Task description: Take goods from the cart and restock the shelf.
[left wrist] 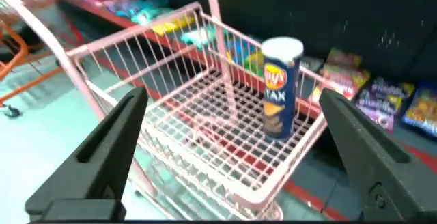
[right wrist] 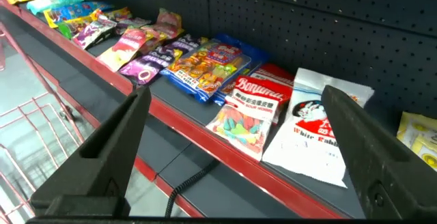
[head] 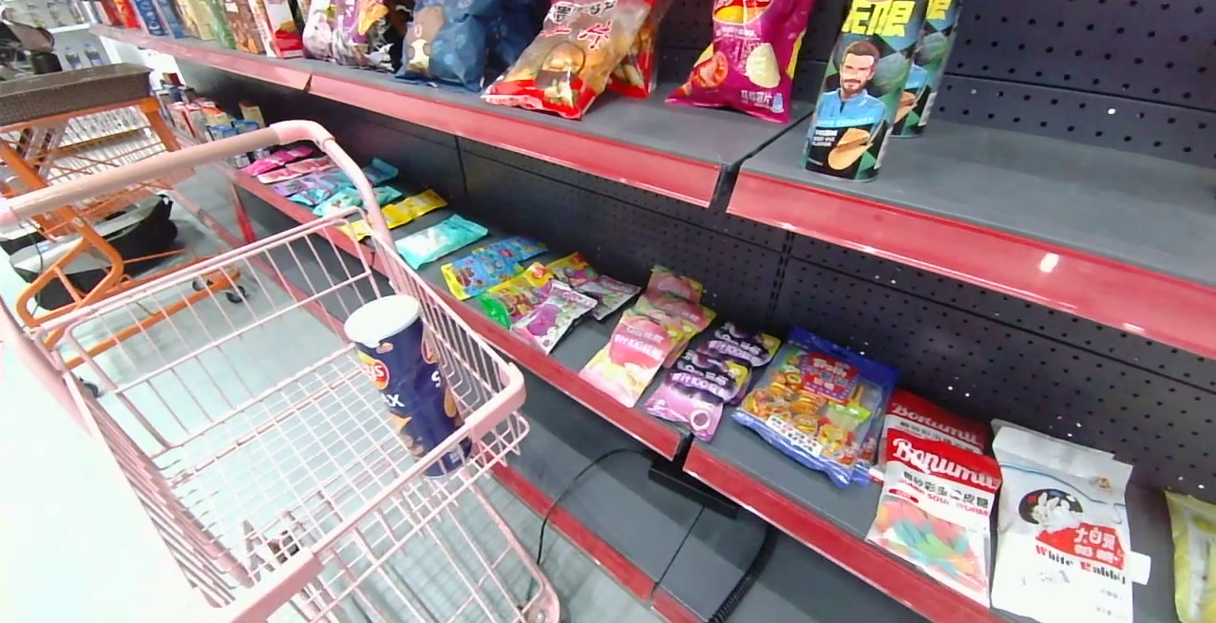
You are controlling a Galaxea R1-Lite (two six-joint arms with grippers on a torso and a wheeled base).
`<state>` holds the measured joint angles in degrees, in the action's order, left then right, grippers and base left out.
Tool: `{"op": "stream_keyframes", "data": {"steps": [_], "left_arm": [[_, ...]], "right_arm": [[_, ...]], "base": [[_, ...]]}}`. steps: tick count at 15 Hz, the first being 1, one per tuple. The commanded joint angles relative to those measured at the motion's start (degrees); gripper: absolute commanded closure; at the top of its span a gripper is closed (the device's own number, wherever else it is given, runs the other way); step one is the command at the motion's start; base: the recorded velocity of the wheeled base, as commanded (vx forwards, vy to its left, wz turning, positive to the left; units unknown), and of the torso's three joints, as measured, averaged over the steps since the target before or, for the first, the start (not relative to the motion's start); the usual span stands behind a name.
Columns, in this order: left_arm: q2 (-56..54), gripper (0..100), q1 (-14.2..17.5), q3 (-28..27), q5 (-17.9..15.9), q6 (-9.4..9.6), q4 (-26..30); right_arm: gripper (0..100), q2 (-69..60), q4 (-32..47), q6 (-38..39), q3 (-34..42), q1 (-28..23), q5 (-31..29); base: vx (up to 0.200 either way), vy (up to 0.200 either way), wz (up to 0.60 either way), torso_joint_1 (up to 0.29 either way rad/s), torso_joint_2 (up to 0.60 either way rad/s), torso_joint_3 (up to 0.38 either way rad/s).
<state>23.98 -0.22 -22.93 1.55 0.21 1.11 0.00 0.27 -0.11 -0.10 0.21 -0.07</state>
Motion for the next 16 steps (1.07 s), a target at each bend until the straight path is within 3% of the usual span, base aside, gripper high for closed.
{"op": "stream_keyframes", "data": {"steps": [1, 3, 5, 6, 8, 10, 12, 16], "left_arm": [[2.7, 0, 0.0, 1.7, -0.1, -0.03, 0.3], [14.2, 0, 0.3, 1.4, -0.2, -1.0, -2.4], [28.2, 0, 0.6, 1.1, -0.3, -2.32, -12.7], [35.0, 0, 2.5, 0.7, -0.6, -2.32, -18.2], [46.2, 0, 6.8, 0.6, -4.0, -1.88, -26.5], [53.0, 0, 7.4, 0.3, -6.6, -1.53, -30.5], [58.3, 0, 7.2, 0.5, -8.8, 1.99, -34.2], [64.3, 0, 3.8, 0.1, -14.5, 5.42, -39.2]], "right_arm": [[0, 0.0, 0.0, 0.0, 0.0, 0.1, 0.0], [0, 0.0, 0.0, 0.0, 0.0, 0.1, 0.0], [0, 0.0, 0.0, 0.0, 0.0, 0.1, 0.0], [0, 0.0, 0.0, 0.0, 0.0, 0.1, 0.0], [0, 0.0, 0.0, 0.0, 0.0, 0.1, 0.0], [0, 0.0, 0.0, -0.1, 0.0, 0.1, 0.0], [0, 0.1, 0.0, -0.1, 0.0, 0.1, 0.0], [0, 0.0, 0.0, -0.2, 0.0, 0.1, 0.0]], "base": [[0.0, 0.0, 0.0, 0.0, 0.0, 0.0], [0.0, 0.0, 0.0, 0.0, 0.0, 0.0], [0.0, 0.0, 0.0, 0.0, 0.0, 0.0], [0.0, 0.0, 0.0, 0.0, 0.0, 0.0], [0.0, 0.0, 0.0, 0.0, 0.0, 0.0], [0.0, 0.0, 0.0, 0.0, 0.0, 0.0], [0.0, 0.0, 0.0, 0.0, 0.0, 0.0], [0.0, 0.0, 0.0, 0.0, 0.0, 0.0]]}}
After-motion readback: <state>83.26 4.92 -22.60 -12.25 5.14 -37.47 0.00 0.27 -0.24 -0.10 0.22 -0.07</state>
